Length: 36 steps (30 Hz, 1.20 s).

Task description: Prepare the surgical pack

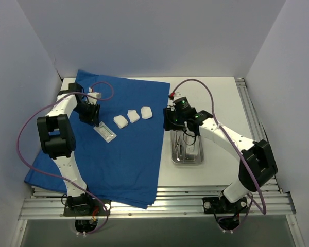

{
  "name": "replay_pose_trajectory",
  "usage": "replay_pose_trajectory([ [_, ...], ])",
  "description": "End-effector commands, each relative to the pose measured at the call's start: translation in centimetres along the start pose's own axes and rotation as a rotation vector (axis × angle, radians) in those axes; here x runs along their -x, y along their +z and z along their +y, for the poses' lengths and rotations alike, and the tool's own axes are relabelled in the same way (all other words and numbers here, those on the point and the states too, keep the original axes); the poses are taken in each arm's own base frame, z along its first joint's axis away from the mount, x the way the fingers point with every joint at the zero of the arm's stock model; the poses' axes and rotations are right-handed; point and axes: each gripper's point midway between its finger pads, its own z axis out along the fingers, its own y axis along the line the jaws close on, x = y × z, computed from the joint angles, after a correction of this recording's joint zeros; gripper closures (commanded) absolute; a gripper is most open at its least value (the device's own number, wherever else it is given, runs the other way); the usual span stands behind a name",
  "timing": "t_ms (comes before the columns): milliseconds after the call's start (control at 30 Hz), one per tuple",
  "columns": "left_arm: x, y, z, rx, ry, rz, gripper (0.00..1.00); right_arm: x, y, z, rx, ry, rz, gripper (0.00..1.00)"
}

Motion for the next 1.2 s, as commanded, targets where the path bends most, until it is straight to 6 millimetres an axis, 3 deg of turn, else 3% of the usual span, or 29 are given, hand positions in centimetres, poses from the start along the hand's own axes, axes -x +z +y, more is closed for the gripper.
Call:
replay_pose_trajectory([
  [0, 1.2, -1.0, 0.5, 0.051, 0.009, -0.029, 0.42, 1.5, 1.4, 3.5, 0.056, -0.051, -0.035, 0.52],
  [200, 0.0, 1.3, 0.6, 0.076, 0.0, 0.033, 0.35, 0.4, 3.1, 6.1, 0.074, -0.104, 0.0, 0.52],
  [400, 0.4, 2.9, -0.6, 0.028, 0.025, 0.03, 0.35, -0.3, 3.6, 6.1, 0.066, -0.102, 0.01, 0.52],
  [567, 0.7, 3.7, 0.1, 0.05, 0.029, 0.03, 0.37, -0.8, 3.9, 6.6, 0.091, -0.089, 0.009, 0.52],
  [767, 0.7, 3.7, -0.1, 0.041, 0.043, 0.02, 0.41, -0.8, 4.8, 9.4, 0.176, -0.099, 0.005, 0.52],
  [933, 0.9, 2.9, 1.4, 0.136, 0.052, 0.017, 0.39, -0.7, 5.6, 10.6, 0.187, -0.128, 0.015, 0.52],
  [1167, 2.7, 1.2, 2.1, 0.198, 0.105, -0.052, 0.33, -1.3, 5.8, 10.1, 0.157, -0.128, 0.028, 0.52],
])
